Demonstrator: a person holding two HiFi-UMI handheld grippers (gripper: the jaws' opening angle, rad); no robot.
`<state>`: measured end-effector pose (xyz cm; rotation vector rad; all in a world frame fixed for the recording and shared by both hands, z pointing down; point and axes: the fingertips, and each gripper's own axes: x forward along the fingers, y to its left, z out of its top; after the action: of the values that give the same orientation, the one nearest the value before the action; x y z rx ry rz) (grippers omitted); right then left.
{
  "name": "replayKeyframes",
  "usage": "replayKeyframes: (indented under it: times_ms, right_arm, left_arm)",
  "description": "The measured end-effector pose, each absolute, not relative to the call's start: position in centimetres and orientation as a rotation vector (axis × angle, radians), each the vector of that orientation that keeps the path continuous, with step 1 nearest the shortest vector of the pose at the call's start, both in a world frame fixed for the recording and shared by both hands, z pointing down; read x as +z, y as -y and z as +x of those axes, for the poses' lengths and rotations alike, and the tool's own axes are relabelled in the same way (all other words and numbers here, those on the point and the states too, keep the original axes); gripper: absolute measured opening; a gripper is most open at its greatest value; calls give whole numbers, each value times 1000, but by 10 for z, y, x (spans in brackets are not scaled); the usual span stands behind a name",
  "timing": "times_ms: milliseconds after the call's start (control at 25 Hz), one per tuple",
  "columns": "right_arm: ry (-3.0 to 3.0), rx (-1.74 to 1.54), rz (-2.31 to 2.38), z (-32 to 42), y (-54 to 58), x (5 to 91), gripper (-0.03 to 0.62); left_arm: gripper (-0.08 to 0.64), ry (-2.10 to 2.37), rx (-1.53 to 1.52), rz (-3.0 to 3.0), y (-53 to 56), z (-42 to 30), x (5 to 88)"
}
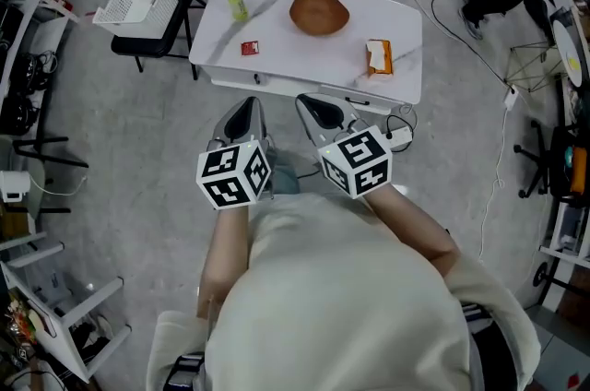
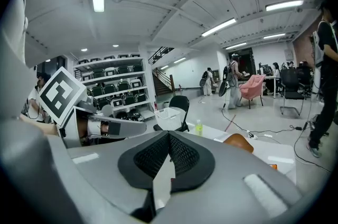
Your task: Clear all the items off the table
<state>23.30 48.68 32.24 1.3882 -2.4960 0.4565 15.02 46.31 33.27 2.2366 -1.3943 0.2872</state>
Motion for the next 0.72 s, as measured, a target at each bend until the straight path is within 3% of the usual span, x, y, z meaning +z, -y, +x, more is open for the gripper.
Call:
replayKeyframes:
  times_ms: [720]
  right_arm:
    - [2460,496,1411,162,-335,325,-2]
  left_arm:
    - [9,1362,342,2239,-313,76,334]
